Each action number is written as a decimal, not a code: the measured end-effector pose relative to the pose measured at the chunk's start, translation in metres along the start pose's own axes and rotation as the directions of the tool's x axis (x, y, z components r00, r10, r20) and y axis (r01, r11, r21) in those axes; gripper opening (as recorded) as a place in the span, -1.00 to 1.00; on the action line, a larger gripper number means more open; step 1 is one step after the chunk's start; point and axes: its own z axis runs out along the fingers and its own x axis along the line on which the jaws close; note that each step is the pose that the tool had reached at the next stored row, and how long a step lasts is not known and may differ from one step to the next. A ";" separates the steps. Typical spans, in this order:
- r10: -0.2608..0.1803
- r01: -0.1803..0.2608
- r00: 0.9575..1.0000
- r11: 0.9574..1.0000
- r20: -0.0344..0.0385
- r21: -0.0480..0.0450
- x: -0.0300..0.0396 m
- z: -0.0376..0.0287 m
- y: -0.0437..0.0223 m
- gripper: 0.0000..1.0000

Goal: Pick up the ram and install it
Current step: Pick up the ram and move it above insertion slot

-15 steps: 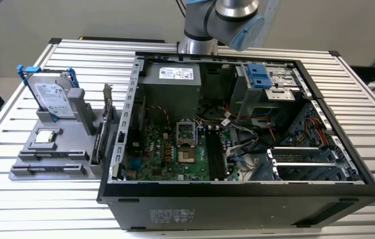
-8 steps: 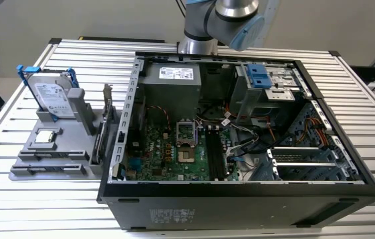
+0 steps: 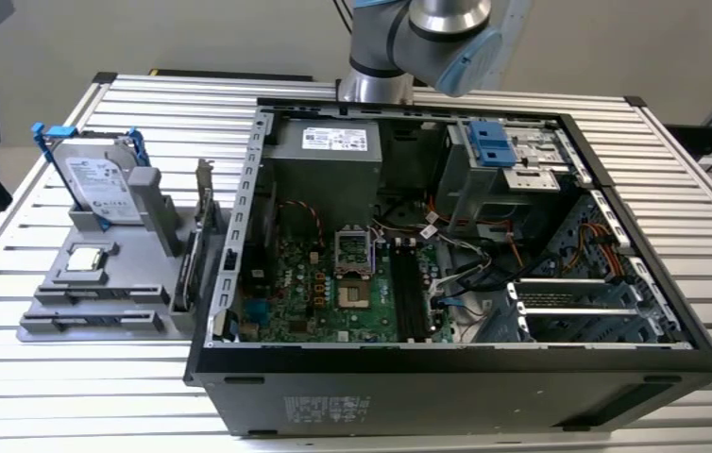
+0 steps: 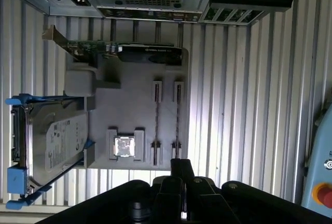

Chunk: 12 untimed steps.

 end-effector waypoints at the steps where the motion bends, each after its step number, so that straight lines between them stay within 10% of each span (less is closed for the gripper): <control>1: 0.000 0.000 1.000 1.000 0.000 0.000 0.0000 0.0006 0.0000 -1.00; 10: 0.000 0.000 1.000 1.000 0.000 0.000 0.0000 0.0021 0.0000 -1.00; 11: 0.000 0.000 1.000 1.000 0.000 0.000 0.0000 0.0021 0.0000 1.00; 12: 0.000 0.000 1.000 1.000 0.000 0.000 0.0000 0.0021 0.0000 1.00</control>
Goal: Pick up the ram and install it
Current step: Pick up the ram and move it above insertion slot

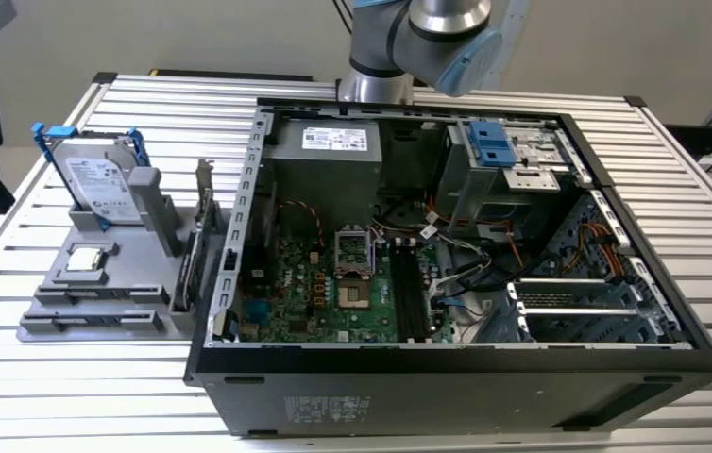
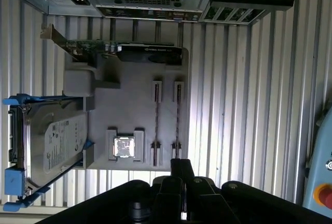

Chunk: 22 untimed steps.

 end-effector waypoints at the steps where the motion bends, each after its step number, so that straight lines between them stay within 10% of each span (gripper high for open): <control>1: 0.000 0.000 1.000 1.000 0.000 0.000 0.0000 0.0000 0.0000 1.00; 22: 0.000 0.000 1.000 1.000 0.000 0.000 0.0001 0.0062 -0.0001 1.00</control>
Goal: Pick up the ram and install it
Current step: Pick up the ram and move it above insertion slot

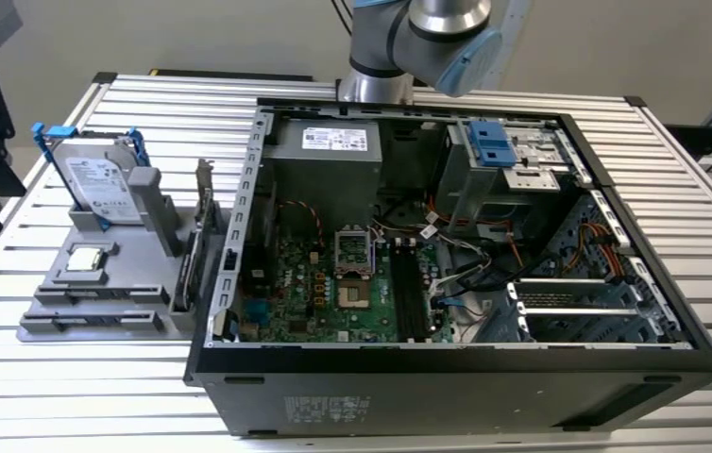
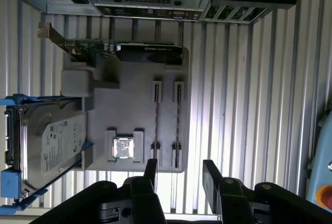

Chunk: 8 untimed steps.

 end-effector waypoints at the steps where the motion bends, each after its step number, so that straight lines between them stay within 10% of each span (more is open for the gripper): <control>1: 0.000 0.000 1.000 1.000 0.000 0.000 0.0000 0.0010 0.0000 1.00; 8: 0.000 0.000 1.000 1.000 0.000 0.000 0.0001 0.0089 -0.0001 1.00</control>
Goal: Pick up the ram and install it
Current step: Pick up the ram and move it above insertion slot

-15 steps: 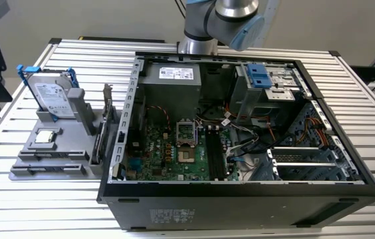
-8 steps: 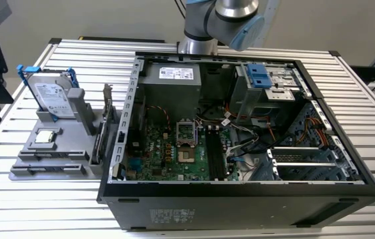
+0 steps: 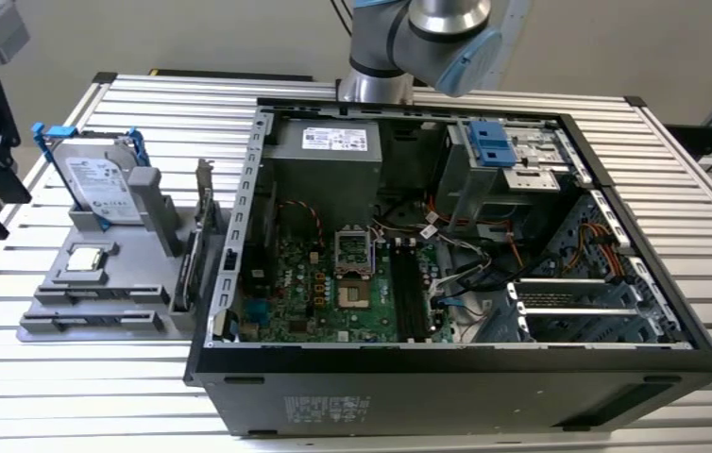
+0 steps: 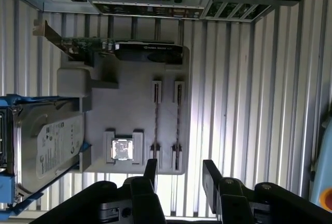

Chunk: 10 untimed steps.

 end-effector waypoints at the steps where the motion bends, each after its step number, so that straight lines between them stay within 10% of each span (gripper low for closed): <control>1: 0.000 0.000 1.000 1.000 0.000 0.000 0.0000 0.0008 0.0000 1.00; 10: 0.000 0.000 1.000 1.000 0.000 0.000 0.0001 0.0077 -0.0001 1.00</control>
